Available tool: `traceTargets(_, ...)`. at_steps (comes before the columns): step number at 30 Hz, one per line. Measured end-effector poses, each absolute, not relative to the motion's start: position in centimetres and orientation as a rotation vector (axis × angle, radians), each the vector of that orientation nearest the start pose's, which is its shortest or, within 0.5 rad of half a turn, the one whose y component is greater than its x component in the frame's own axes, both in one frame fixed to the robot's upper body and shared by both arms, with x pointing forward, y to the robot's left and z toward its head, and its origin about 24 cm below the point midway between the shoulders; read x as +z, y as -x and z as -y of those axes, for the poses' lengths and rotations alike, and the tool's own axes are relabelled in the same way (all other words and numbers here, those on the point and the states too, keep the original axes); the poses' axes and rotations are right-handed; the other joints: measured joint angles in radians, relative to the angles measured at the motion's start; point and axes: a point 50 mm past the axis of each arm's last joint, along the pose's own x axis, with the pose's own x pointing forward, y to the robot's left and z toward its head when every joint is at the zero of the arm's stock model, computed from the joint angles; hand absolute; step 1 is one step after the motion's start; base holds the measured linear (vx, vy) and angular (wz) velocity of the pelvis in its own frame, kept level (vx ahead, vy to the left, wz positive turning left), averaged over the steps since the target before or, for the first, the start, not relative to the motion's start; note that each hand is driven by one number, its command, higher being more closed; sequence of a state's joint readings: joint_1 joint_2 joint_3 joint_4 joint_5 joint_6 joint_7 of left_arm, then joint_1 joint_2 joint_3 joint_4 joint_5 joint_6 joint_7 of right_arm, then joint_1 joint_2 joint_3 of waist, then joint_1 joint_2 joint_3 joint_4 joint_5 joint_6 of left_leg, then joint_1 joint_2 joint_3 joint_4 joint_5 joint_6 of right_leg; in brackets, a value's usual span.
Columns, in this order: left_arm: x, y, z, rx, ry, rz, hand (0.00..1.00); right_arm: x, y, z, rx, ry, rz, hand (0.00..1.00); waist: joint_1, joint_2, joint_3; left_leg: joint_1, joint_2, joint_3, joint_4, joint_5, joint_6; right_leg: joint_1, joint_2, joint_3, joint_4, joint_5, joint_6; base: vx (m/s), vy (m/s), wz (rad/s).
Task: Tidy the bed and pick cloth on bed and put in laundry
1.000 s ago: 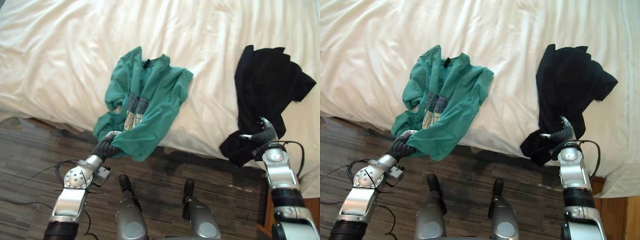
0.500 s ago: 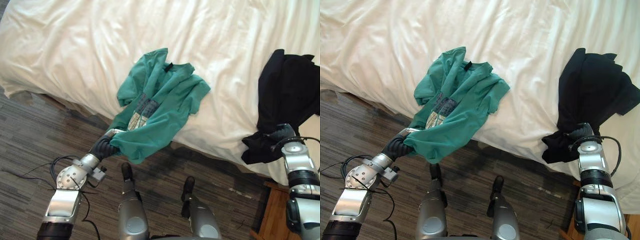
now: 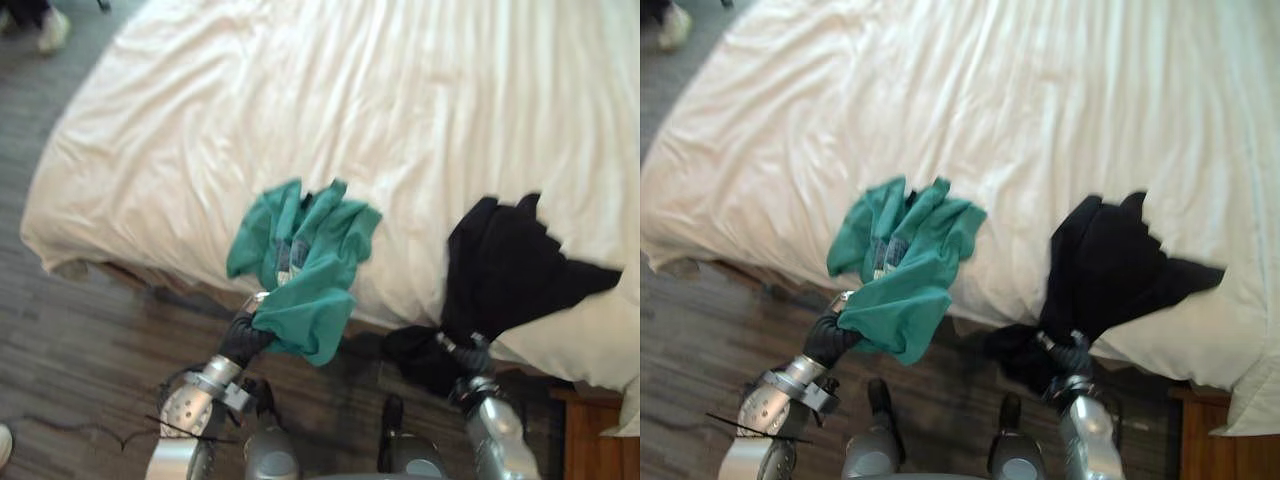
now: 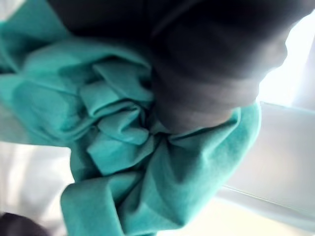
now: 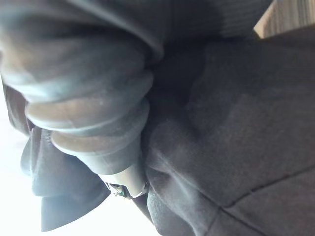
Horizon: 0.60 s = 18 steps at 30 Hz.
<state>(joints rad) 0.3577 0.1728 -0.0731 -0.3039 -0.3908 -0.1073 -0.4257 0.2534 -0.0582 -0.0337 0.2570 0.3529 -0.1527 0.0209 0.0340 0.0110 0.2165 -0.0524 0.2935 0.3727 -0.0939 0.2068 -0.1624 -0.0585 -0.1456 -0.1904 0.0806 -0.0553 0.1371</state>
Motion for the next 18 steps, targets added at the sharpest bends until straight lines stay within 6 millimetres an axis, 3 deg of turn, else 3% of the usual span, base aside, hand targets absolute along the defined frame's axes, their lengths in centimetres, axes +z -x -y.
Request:
traceTargets(3,3.0,-16.1,-13.3,-0.384,0.411,-0.004,1.0,-5.5,-13.8,16.8,-0.146,-0.343,-0.339,1.0,-0.014,0.011,-0.085,0.044,0.0,0.048,-0.001,-0.018,-0.009,0.075,-0.006,-0.049,-0.015,-0.015,0.014,0.0,0.015,0.29)
traceTargets(8,-1.1,-13.8,-12.9,-0.189,0.494,-0.172,1.0,-4.7,-11.8,15.4,-0.08,-0.315,-0.322,1.0,-0.016,-0.018,-0.169,0.064,-0.034,0.025,-0.008,-0.037,-0.009,0.118,-0.045,-0.097,-0.013,-0.035,0.035,-0.05,0.033,0.28)
traceTargets(12,-2.7,-13.5,-13.1,-0.093,0.518,-0.217,1.0,-4.8,-10.9,14.3,0.01,-0.273,-0.345,1.0,-0.016,-0.025,-0.191,0.046,-0.073,-0.034,-0.008,-0.039,-0.004,0.144,-0.081,-0.154,0.001,-0.047,0.05,-0.01,0.038,0.53)
traceTargets(14,-3.9,-13.4,-12.9,-0.06,0.507,-0.259,1.0,-5.4,-10.3,12.8,0.114,-0.302,-0.392,1.0,-0.019,-0.032,-0.208,0.008,-0.102,-0.106,-0.008,-0.034,0.021,0.143,-0.089,-0.131,0.054,-0.113,0.06,0.02,0.014,0.83)
traceTargets(16,-5.1,-13.6,-12.3,-0.048,0.51,-0.32,1.0,-6.1,-9.6,11.5,0.191,-0.338,-0.45,1.0,-0.048,-0.035,-0.227,-0.036,-0.131,-0.219,-0.008,-0.022,0.036,0.145,-0.023,0.0,0.066,-0.194,0.01,0.0,-0.063,1.58)
traceTargets(17,-6.0,-13.8,-12.1,-0.037,0.507,-0.36,1.0,-6.9,-9.2,10.9,0.228,-0.353,-0.49,1.0,-0.046,-0.043,-0.237,-0.057,-0.157,-0.274,-0.009,-0.005,0.056,0.147,-0.013,0.03,0.088,-0.22,-0.014,0.06,-0.082,1.64)
traceTargets(18,-6.8,-13.7,-12.0,-0.03,0.506,-0.396,1.0,-7.5,-9.0,10.7,0.245,-0.36,-0.524,1.0,-0.036,-0.049,-0.239,-0.059,-0.169,-0.297,-0.009,0.0,0.057,0.152,-0.017,0.029,0.104,-0.234,-0.015,0.11,-0.054,1.19)
